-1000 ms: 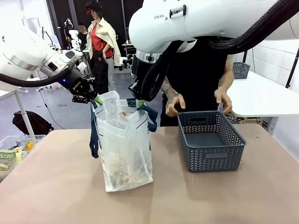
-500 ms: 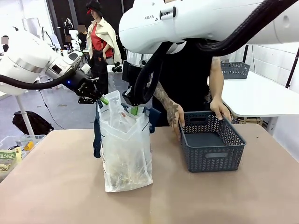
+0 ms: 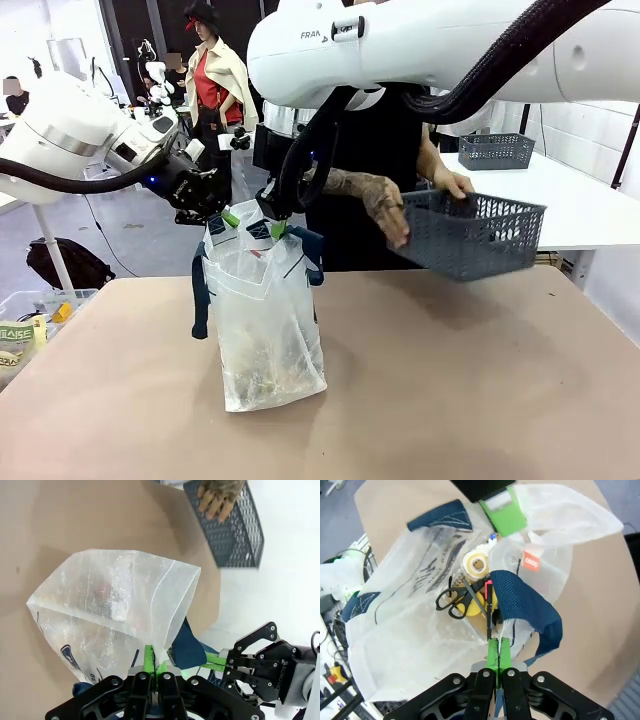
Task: Transfer purchased items from the store into the shopping bag.
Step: Move the Reusable shopping bag to the right side of the table.
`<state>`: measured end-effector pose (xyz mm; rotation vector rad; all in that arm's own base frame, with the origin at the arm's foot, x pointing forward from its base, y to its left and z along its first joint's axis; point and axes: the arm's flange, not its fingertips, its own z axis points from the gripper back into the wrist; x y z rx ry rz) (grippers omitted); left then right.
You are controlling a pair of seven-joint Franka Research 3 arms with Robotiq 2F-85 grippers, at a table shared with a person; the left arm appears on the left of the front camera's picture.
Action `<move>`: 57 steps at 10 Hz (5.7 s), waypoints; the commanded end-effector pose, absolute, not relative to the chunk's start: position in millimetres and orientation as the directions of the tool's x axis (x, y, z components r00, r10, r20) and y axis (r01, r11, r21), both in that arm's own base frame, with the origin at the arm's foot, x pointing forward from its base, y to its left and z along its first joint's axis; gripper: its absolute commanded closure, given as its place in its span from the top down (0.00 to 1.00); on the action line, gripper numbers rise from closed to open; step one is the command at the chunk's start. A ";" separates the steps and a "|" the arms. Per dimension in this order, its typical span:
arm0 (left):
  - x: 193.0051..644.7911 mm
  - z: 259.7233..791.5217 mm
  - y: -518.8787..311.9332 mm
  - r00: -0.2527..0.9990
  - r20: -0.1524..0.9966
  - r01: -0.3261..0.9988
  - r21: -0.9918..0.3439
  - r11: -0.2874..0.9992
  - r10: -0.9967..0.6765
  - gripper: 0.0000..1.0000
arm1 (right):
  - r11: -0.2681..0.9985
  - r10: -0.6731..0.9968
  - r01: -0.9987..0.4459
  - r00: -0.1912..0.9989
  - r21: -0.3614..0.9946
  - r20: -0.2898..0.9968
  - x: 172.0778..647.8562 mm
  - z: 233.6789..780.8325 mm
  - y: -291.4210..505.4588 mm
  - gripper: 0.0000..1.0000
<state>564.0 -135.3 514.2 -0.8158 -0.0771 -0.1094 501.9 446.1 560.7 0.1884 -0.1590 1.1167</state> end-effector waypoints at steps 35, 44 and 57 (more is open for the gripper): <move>608.9 498.8 -176.1 0.988 -0.059 0.067 -0.656 0.751 -0.140 0.00 | 0.384 0.896 -0.923 0.374 0.005 0.241 469.2 589.0 470.0 0.94; 598.4 510.5 -177.6 0.987 -0.001 0.126 -0.622 0.773 -0.162 0.00 | 0.897 0.229 -0.383 0.829 0.221 0.510 367.7 616.4 218.3 1.00; 505.1 611.8 -62.4 0.991 0.131 0.047 -0.481 0.876 0.018 0.00 | 0.925 -0.177 0.024 0.910 0.379 0.375 341.7 583.4 120.0 1.00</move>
